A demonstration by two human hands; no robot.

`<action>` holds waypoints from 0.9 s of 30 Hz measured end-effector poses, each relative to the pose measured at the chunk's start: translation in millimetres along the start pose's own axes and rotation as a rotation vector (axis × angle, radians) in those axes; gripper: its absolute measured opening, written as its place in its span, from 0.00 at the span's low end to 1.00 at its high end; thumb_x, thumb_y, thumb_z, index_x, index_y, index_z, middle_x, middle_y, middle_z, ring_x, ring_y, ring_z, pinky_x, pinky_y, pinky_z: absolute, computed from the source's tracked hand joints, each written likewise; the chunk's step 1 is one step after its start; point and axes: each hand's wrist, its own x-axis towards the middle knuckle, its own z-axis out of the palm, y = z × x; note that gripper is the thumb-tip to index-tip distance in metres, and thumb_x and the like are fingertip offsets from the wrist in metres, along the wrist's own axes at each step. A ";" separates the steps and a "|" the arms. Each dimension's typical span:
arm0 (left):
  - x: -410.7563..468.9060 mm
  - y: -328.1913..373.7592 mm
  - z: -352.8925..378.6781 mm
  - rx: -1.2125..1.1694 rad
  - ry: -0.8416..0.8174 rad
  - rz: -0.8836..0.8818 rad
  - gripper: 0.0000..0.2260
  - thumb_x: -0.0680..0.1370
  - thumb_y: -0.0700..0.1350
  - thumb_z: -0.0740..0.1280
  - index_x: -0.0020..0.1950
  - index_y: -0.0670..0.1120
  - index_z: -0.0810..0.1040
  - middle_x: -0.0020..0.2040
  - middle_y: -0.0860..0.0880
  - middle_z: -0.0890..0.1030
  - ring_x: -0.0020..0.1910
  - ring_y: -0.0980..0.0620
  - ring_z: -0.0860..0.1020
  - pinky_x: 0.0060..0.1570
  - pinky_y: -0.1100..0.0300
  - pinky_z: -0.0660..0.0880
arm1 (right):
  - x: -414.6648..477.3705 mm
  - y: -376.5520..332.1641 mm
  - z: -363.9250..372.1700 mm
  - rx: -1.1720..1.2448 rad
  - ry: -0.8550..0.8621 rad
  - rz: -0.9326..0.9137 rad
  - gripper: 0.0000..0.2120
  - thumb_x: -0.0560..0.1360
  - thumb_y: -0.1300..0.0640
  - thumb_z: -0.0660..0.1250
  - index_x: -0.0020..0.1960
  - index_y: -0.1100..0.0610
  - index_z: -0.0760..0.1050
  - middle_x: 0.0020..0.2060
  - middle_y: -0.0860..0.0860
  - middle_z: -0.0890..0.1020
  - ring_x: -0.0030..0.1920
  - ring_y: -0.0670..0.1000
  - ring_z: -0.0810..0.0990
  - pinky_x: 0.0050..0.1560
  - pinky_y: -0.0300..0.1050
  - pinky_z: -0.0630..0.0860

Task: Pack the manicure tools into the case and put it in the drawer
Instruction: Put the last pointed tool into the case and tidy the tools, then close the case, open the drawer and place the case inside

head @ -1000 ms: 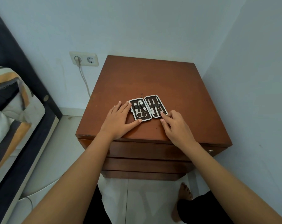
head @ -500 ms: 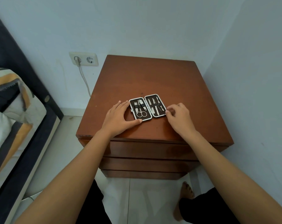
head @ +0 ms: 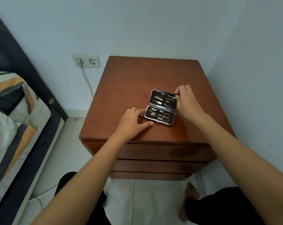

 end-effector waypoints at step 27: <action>-7.8 33.4 27.2 0.180 0.212 -0.130 0.18 0.77 0.53 0.64 0.61 0.44 0.76 0.51 0.44 0.77 0.52 0.46 0.72 0.49 0.53 0.71 | -49.9 -11.7 21.4 -0.009 -0.015 0.046 0.06 0.76 0.60 0.64 0.46 0.61 0.79 0.50 0.55 0.75 0.55 0.56 0.71 0.51 0.47 0.71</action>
